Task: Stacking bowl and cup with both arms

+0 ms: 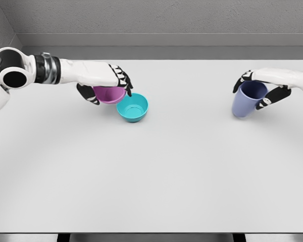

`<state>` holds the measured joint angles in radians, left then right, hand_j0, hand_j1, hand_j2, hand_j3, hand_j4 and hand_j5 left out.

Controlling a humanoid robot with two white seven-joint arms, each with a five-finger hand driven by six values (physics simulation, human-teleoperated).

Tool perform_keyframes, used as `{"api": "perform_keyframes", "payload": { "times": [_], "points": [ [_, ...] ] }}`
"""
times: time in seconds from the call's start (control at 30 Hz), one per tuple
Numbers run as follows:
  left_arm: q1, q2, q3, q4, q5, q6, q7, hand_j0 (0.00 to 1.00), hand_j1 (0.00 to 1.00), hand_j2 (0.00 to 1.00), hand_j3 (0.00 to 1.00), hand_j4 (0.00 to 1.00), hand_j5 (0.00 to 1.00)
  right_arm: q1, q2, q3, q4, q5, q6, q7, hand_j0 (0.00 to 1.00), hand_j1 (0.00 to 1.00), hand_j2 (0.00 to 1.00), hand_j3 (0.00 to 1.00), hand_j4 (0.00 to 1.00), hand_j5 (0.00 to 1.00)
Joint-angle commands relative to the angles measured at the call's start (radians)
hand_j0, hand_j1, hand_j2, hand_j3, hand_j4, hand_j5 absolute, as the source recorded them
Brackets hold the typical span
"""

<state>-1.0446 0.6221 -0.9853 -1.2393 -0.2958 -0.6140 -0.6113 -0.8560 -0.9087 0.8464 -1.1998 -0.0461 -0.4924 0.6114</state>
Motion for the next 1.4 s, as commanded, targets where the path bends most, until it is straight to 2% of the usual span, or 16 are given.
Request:
{"api": "perform_keyframes", "payload": {
  "times": [0.0, 0.37, 0.57, 1.3, 1.37],
  "points": [
    [0.0, -0.022, 0.0, 0.0, 0.0, 0.003, 0.0, 0.76, 0.76, 0.76, 0.76, 0.76, 0.76, 0.0, -0.001, -0.001, -0.009, -0.006, 0.003, -0.001, 0.62, 0.62, 0.62, 0.62, 0.62, 0.62],
    [0.005, -0.113, -0.004, 0.011, -0.063, 0.003, 0.0, 0.76, 0.76, 0.76, 0.76, 0.76, 0.76, -0.02, 0.001, -0.001, -0.046, -0.006, 0.003, -0.001, 0.62, 0.62, 0.62, 0.62, 0.62, 0.62],
    [0.012, -0.133, -0.026, 0.02, -0.078, 0.003, 0.0, 0.76, 0.76, 0.76, 0.76, 0.76, 0.76, -0.028, 0.005, -0.001, -0.053, -0.006, 0.0, -0.001, 0.62, 0.62, 0.62, 0.62, 0.62, 0.62],
    [0.018, -0.128, -0.018, 0.038, -0.077, 0.003, 0.0, 0.78, 0.78, 0.78, 0.78, 0.78, 0.78, -0.049, 0.027, -0.001, -0.112, -0.005, 0.0, -0.001, 0.62, 0.62, 0.62, 0.62, 0.62, 0.62],
    [0.02, -0.128, -0.018, 0.038, -0.078, 0.003, 0.0, 0.82, 0.82, 0.82, 0.82, 0.82, 0.82, -0.051, 0.027, -0.001, -0.118, -0.005, 0.0, -0.001, 0.62, 0.62, 0.62, 0.62, 0.62, 0.62]
  ]
}}
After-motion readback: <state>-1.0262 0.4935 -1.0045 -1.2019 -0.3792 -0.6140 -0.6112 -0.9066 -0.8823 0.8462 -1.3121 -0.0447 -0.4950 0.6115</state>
